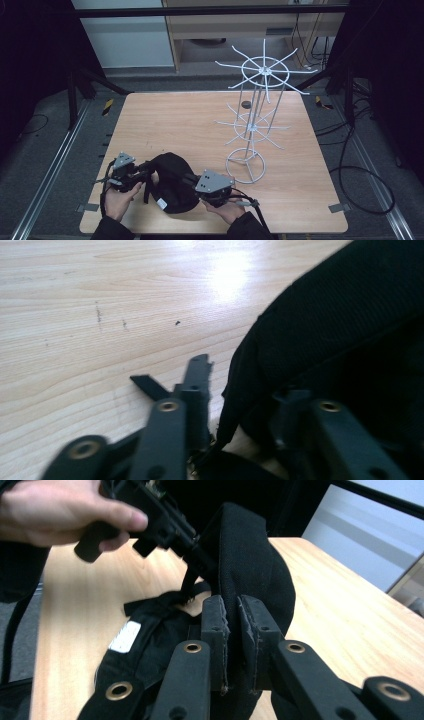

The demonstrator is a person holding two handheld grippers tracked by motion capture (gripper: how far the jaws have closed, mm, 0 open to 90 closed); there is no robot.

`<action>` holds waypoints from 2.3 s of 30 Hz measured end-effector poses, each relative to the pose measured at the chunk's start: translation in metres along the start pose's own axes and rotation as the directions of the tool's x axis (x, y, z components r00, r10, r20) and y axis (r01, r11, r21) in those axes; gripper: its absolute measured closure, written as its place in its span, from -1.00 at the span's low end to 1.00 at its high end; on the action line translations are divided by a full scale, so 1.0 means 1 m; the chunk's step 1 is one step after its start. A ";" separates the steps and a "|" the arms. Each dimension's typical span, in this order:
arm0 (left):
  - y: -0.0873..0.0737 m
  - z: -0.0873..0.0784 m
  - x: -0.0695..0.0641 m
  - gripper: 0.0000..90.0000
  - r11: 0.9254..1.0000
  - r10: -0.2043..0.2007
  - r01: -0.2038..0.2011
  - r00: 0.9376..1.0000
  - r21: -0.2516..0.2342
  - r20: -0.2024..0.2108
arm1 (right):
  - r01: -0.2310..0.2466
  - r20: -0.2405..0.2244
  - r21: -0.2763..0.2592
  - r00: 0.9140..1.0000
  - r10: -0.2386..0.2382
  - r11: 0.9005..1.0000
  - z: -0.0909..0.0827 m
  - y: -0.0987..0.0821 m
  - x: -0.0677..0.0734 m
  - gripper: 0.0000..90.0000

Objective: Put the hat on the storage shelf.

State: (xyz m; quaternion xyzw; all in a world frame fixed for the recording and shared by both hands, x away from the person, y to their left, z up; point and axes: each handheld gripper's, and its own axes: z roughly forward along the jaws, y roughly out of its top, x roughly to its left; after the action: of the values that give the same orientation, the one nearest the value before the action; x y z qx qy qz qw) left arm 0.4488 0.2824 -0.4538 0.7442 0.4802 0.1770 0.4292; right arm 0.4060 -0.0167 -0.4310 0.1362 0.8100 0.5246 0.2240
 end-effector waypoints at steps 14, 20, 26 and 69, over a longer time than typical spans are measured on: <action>0.005 -0.019 -0.012 0.72 0.991 0.129 -0.129 0.992 -0.044 -0.002 | -0.052 0.020 0.045 0.998 0.051 0.998 0.007 -0.003 -0.001 0.81; 0.010 -0.025 -0.012 0.81 0.991 0.096 -0.099 0.995 -0.093 -0.029 | -0.124 0.025 0.060 0.992 0.122 0.991 0.006 -0.003 -0.007 0.49; 0.020 -0.037 -0.014 0.82 0.980 0.060 -0.070 0.997 -0.185 -0.057 | -0.227 0.010 0.133 0.974 0.228 0.965 0.008 -0.010 -0.004 0.06; -0.022 -0.042 -0.037 0.69 0.978 0.177 -0.167 0.982 -0.127 0.067 | -0.313 0.124 0.193 0.948 0.294 0.930 0.004 -0.038 -0.023 0.85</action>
State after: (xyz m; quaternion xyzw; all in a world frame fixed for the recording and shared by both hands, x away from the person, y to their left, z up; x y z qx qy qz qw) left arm 0.3907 0.2737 -0.4422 0.7620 0.3852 0.2131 0.4749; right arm 0.4285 -0.0396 -0.4618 0.3071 0.8187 0.4575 0.1618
